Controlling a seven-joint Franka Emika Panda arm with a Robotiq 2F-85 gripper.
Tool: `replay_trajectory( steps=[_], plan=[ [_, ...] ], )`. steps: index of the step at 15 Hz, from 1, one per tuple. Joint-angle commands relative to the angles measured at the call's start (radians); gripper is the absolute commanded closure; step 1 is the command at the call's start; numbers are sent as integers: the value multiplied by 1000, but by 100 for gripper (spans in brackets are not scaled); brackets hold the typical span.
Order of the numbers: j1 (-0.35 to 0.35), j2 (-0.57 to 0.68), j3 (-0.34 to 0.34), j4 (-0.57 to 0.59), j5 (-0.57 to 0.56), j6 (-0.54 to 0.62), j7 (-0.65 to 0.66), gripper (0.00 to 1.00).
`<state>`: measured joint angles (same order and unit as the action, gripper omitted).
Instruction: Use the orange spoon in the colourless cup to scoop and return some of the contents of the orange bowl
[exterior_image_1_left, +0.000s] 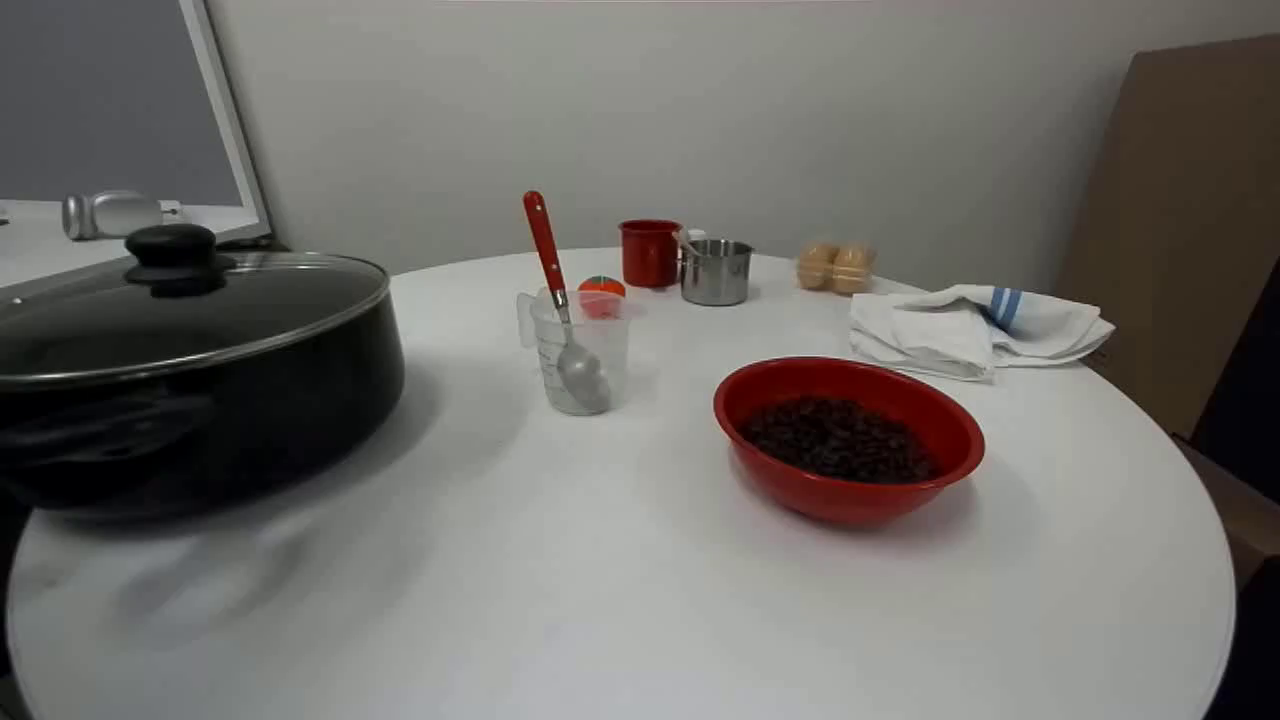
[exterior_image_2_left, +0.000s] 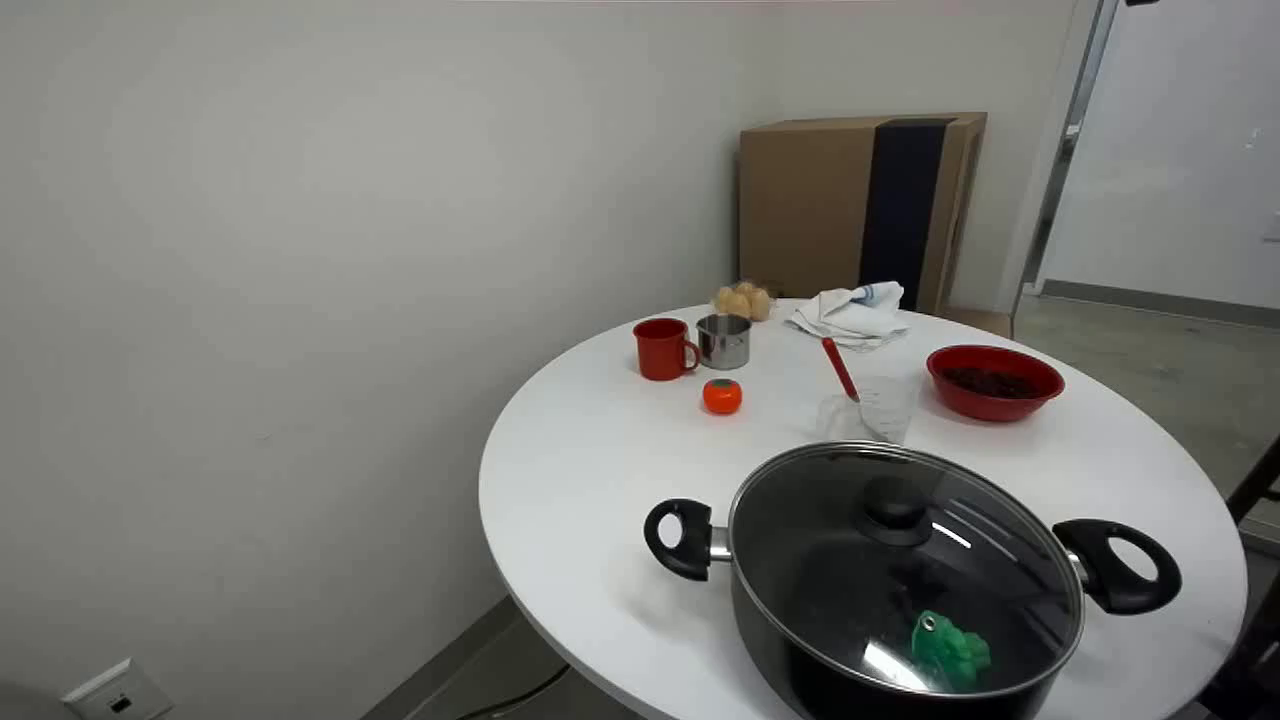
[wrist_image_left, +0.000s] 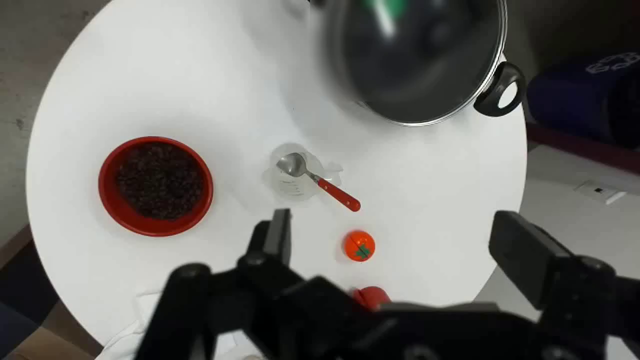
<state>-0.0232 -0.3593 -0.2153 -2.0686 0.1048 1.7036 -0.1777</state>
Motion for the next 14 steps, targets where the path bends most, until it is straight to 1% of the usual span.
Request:
replay_trajectory(
  steps=[1,8,9,12,14],
  plan=[
    [-26,3,21,3,8,-3,-7,0],
    [-26,3,21,3,8,-3,-7,0],
    [-30,1,27,0,-6,16,-1,0],
    [-31,38,44,34,-51,-9,-29,0],
    [-26,80,66,57,-119,-23,-56,0]
  ],
)
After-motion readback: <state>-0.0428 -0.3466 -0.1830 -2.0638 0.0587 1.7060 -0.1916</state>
